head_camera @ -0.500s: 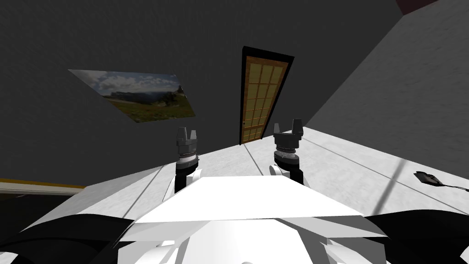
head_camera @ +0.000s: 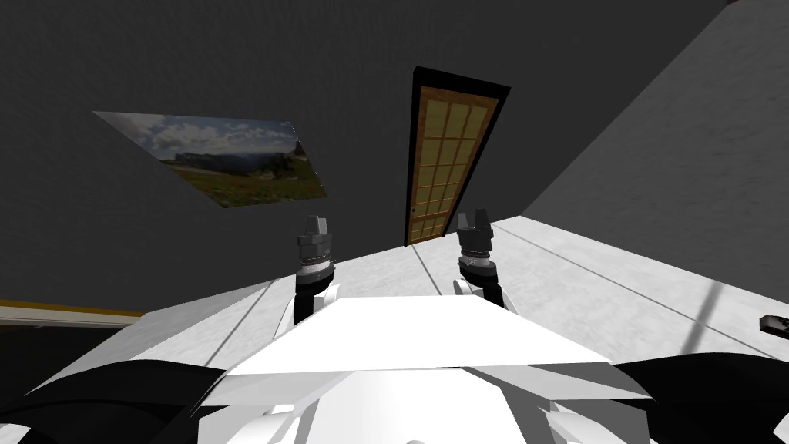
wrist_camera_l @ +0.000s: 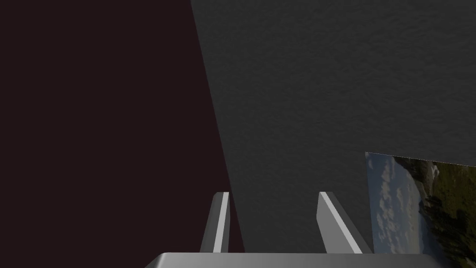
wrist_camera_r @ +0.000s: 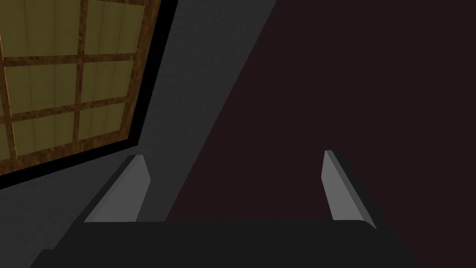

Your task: Pull the door open

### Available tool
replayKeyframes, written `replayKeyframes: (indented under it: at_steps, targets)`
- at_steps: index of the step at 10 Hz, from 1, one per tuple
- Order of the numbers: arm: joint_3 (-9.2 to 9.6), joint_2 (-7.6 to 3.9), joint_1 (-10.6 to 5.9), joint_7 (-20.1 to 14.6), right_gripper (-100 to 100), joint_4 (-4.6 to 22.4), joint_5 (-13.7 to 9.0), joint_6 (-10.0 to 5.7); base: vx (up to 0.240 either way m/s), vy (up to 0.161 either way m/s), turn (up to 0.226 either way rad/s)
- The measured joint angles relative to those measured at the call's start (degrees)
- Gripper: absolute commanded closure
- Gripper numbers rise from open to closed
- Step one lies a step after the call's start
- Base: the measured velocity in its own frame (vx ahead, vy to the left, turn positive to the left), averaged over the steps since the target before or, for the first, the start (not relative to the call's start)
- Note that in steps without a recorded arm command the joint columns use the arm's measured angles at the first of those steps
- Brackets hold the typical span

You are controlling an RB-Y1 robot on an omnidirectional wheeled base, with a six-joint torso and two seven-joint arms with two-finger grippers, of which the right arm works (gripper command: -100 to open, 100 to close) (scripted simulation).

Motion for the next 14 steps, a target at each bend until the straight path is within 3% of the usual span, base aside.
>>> replayKeyframes:
  at_steps: [5,14]
  targets:
    - [-1.97,-1.1,0.06,5.0,-100,6.4,2.0,-2.44,0.153,-0.004,0.056]
    - [-5.12,-2.24,0.18,13.8,-100,15.8,5.9,-5.04,0.122,-0.014,0.05]
